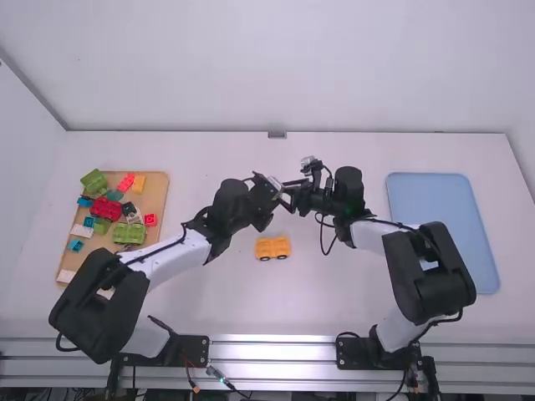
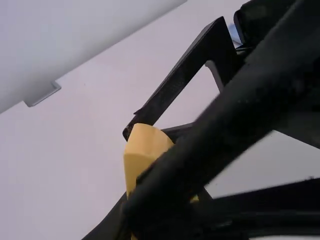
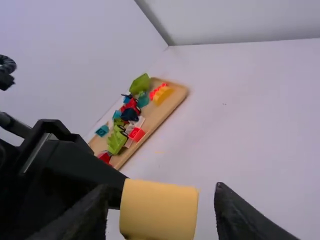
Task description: Assemble lego blocks to make yellow taxi
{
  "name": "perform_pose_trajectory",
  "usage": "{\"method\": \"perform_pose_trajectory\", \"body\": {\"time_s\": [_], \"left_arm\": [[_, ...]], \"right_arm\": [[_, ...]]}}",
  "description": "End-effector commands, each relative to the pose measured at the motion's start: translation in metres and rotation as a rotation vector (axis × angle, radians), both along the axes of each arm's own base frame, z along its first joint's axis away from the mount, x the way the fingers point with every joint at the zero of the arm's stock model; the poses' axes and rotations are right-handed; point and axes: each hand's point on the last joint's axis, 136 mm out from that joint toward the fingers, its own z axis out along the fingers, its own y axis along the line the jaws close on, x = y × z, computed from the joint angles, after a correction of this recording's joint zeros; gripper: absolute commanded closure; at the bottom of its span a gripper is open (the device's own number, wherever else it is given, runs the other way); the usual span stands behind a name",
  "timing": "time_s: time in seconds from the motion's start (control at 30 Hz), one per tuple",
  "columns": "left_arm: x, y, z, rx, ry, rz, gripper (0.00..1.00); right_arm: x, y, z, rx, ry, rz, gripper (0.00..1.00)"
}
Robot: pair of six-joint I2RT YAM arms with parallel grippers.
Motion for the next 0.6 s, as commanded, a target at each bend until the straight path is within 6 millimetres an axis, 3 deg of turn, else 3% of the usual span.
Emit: {"method": "perform_pose_trajectory", "body": {"time_s": [0.0, 0.17, 0.3, 0.43, 0.47, 0.5, 0.53, 0.57], "left_arm": [[-0.0028, -0.0045, 0.0134, -0.032, -0.021, -0.013, 0.98], [-0.0018, -0.005, 0.0159, -0.037, -0.031, -0.014, 0.98], [-0.0017, -0.0051, 0.0162, -0.038, -0.032, -0.013, 0.87], [-0.0016, -0.005, 0.0162, -0.038, -0.032, -0.013, 0.66], [-0.0016, -0.005, 0.0162, -0.038, -0.032, -0.013, 0.65], [-0.0014, -0.0047, 0.0163, -0.038, -0.032, -0.012, 0.53], [-0.0015, -0.0048, 0.0163, -0.038, -0.032, -0.012, 0.5], [-0.0015, -0.0049, 0.0163, -0.038, -0.032, -0.013, 0.27]], "right_arm": [[0.0008, 0.0057, 0.0035, 0.002, -0.012, 0.014, 0.52], [0.0008, 0.0058, 0.0036, 0.002, -0.013, 0.014, 0.66], [0.0015, 0.0049, 0.0036, 0.003, -0.011, 0.011, 0.8], [0.0016, 0.0048, 0.0037, 0.005, -0.006, 0.01, 0.86], [0.0016, 0.0048, 0.0037, 0.005, -0.006, 0.01, 0.86], [0.0017, 0.0049, 0.004, 0.005, -0.008, 0.01, 0.88], [0.0017, 0.005, 0.0041, 0.006, -0.009, 0.01, 0.89], [0.0027, 0.0047, 0.0043, 0.005, -0.01, 0.005, 0.91]]}}
